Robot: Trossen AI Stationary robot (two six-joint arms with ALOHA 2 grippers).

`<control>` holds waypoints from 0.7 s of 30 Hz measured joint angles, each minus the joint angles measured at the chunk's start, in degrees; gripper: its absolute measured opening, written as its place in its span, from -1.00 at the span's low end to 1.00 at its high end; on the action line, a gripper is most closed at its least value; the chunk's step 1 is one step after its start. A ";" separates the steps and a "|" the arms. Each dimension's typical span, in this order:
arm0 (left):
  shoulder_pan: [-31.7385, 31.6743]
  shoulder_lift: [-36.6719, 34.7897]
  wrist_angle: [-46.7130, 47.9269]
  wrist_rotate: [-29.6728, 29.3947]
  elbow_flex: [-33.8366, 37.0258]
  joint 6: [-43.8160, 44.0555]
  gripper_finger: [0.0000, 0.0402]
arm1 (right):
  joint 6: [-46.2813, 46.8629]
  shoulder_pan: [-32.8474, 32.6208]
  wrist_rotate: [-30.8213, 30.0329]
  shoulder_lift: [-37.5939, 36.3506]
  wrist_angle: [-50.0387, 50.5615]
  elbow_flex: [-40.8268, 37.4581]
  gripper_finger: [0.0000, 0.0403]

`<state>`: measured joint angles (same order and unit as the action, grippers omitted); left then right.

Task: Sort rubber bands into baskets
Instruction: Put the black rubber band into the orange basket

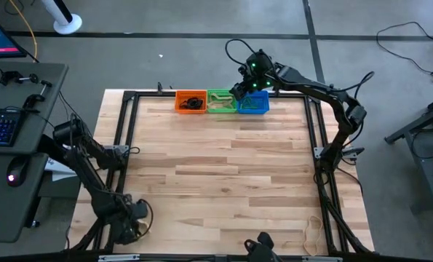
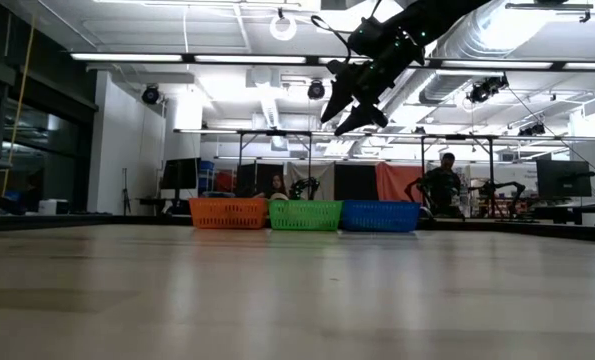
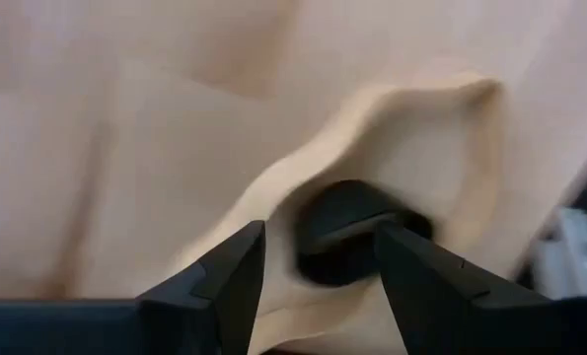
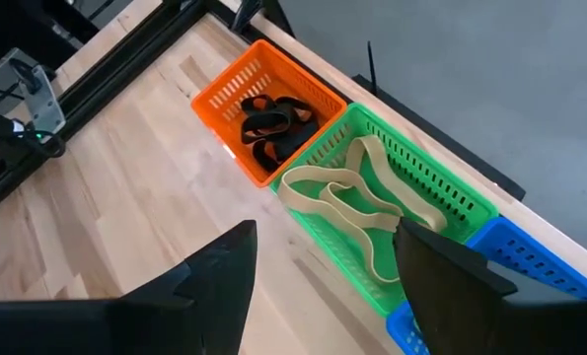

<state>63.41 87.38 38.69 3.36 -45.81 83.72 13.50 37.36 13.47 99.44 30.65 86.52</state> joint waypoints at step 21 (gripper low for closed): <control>0.43 -0.35 -6.59 2.23 4.96 5.32 -0.85 | 1.03 0.00 -0.06 0.04 0.03 0.00 0.13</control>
<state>63.83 87.03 32.10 5.59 -40.85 89.04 14.52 37.36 13.41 99.48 30.68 86.52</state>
